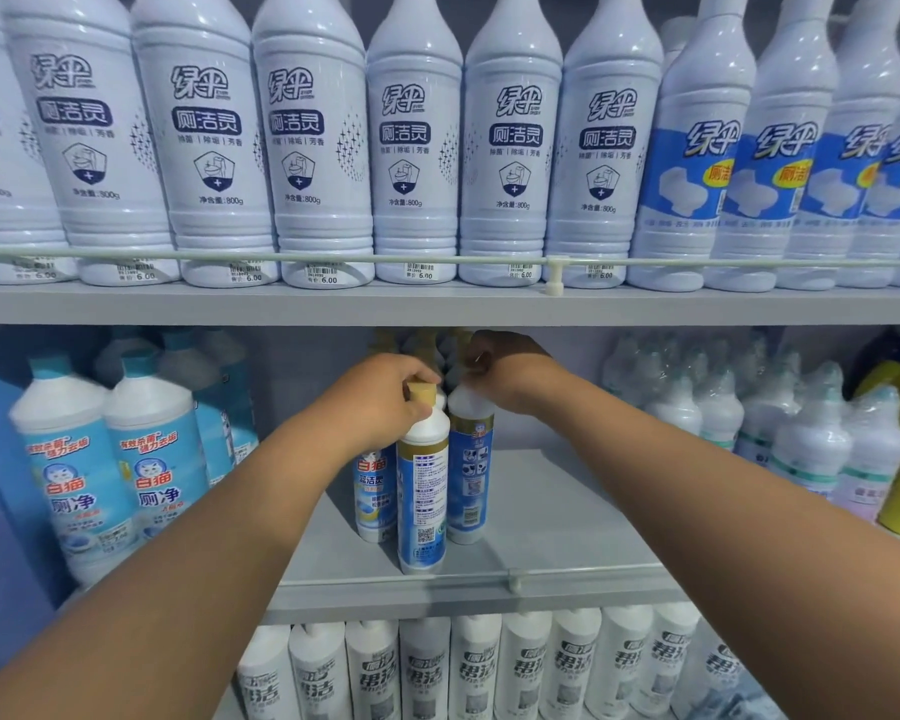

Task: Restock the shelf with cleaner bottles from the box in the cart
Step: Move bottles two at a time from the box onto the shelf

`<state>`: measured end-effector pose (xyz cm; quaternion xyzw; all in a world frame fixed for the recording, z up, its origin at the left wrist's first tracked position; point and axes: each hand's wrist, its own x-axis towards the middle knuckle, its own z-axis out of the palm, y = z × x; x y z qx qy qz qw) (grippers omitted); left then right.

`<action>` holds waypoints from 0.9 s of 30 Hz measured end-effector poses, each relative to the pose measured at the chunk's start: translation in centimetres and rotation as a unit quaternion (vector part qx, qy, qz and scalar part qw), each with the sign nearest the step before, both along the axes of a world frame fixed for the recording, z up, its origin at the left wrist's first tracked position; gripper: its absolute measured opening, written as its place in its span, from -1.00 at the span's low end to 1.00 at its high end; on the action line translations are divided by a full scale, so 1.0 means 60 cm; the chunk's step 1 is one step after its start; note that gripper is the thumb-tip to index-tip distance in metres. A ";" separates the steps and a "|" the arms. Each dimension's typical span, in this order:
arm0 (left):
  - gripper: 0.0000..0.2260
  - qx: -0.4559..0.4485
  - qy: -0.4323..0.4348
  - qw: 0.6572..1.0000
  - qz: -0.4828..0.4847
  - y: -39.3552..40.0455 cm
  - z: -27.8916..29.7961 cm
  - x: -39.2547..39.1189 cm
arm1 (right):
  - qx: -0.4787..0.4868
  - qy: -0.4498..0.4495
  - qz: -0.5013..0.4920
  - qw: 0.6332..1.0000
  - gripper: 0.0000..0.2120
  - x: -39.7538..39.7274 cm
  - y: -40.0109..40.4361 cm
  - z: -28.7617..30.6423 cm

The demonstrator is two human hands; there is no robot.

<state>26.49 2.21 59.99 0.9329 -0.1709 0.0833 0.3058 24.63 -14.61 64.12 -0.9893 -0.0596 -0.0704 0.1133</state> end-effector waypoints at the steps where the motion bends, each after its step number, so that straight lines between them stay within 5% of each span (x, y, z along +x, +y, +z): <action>1: -0.71 0.003 0.000 1.000 0.002 -0.002 0.001 0.001 | 0.006 -0.001 0.002 1.000 -0.78 -0.006 0.001 0.003; 27: -0.70 -0.028 -0.047 0.998 0.035 -0.020 -0.018 -0.018 | 0.080 -0.046 0.021 0.995 -0.69 0.011 -0.007 -0.031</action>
